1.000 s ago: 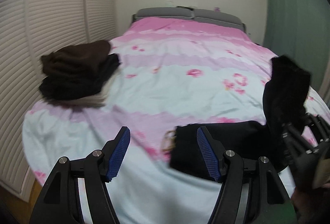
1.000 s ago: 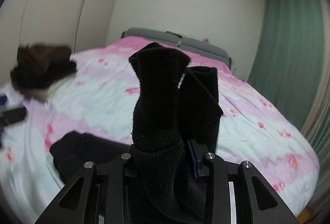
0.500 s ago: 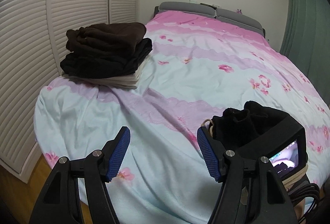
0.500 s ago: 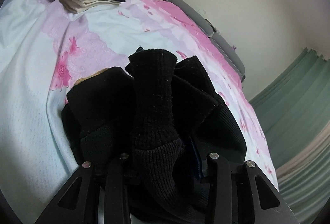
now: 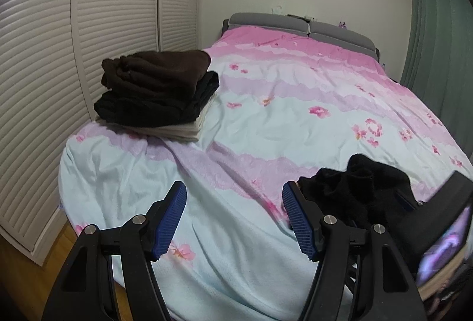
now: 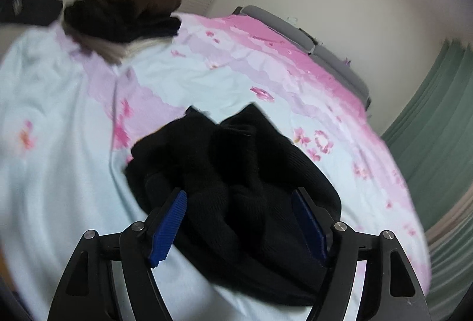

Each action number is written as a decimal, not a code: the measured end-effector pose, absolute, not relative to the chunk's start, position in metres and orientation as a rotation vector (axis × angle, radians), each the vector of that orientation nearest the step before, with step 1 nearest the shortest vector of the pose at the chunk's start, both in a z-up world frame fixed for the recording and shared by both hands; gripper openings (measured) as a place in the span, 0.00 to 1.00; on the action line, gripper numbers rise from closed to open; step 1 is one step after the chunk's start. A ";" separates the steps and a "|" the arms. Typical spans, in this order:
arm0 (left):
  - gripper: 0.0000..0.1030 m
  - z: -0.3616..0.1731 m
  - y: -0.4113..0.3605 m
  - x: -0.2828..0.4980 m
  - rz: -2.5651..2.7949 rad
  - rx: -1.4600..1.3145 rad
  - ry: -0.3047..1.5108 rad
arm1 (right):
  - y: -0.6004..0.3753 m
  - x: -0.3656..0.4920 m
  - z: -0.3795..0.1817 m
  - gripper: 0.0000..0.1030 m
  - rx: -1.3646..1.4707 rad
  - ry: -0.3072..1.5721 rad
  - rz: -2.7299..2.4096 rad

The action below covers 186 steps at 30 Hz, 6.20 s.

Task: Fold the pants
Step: 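Lower the pants end with the right tool onto the folded pants, then grasp the folded black pants bundle with both tools from its sides, then lift the pants bundle with both tools and carry it toward the clothes stack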

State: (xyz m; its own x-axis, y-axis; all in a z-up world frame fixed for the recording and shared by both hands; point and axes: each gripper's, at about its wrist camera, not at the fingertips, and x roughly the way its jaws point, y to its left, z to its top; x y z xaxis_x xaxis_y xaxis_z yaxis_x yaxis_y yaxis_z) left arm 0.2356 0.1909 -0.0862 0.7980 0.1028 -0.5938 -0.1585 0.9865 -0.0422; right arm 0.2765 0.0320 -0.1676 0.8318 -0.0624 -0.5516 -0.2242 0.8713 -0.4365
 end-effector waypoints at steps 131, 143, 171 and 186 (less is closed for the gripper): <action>0.75 -0.224 0.120 0.341 -0.209 -0.429 0.904 | -0.167 0.350 -0.278 0.58 0.783 0.945 0.380; 0.48 -0.180 0.116 0.327 -0.227 -0.417 0.819 | -0.174 0.328 -0.219 0.43 0.738 0.829 0.430; 0.48 0.002 0.322 0.355 -0.033 -0.399 0.484 | 0.054 0.443 -0.039 0.42 0.666 0.594 0.795; 0.49 0.023 0.517 0.489 0.211 -0.283 0.389 | 0.277 0.611 -0.067 0.43 0.724 0.621 0.918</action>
